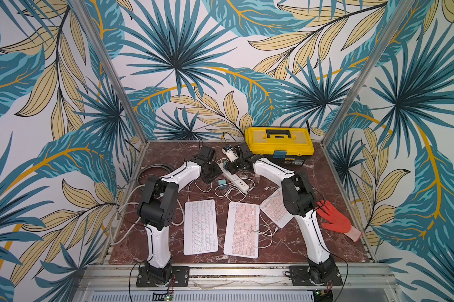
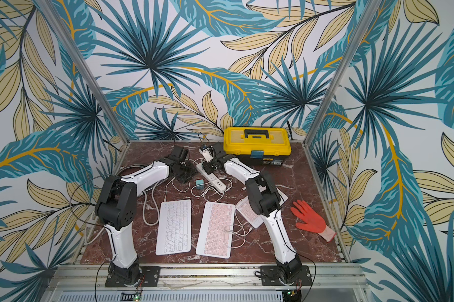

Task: Unplug the wireless keyboard
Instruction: Remove the plug from the socket.

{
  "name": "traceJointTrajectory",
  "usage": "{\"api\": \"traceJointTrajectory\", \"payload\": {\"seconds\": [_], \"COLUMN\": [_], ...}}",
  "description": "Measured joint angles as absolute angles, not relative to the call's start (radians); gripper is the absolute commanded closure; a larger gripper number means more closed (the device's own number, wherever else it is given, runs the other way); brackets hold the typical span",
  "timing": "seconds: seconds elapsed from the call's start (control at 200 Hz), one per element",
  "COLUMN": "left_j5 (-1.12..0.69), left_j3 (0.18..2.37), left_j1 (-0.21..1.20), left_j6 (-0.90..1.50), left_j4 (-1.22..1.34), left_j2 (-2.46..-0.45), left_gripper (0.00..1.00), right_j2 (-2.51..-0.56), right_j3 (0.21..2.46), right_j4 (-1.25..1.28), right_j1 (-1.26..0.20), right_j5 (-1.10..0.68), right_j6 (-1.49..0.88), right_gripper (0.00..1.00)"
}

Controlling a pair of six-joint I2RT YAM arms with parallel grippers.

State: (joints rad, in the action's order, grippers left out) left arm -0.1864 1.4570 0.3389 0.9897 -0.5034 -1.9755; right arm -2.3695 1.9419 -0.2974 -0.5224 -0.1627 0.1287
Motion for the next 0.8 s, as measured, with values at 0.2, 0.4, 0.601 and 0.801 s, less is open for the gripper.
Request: {"api": "traceJointTrajectory", "payload": {"seconds": [0.2,0.4,0.601,0.801], "left_j5": [-0.167,-0.180,-0.212,-0.233], "left_j3": [1.479,1.481,1.484,1.522], "left_j1": [0.330,0.326,0.325,0.325], "left_j6": [1.068,1.121,1.135,1.136], "left_j4": [-0.475,-0.395,-0.331,-0.310], "left_j2": [-2.029,-2.071,-2.110,-2.131], "left_gripper": [0.56,0.57,0.51,0.51], "right_j2": [-2.370,-2.370,-2.370,-2.370], "right_j3": [1.945,1.947,1.947,1.950], "right_j4": [-0.294,-0.293,-0.293,-0.293], "right_j1": [-0.527,-0.527,-0.527,-0.526], "right_j5": [-0.150,-0.155,-0.162,-0.173], "right_j6": [0.130,0.106,0.083,0.052], "right_gripper": [0.78,0.78,0.78,0.78]}}
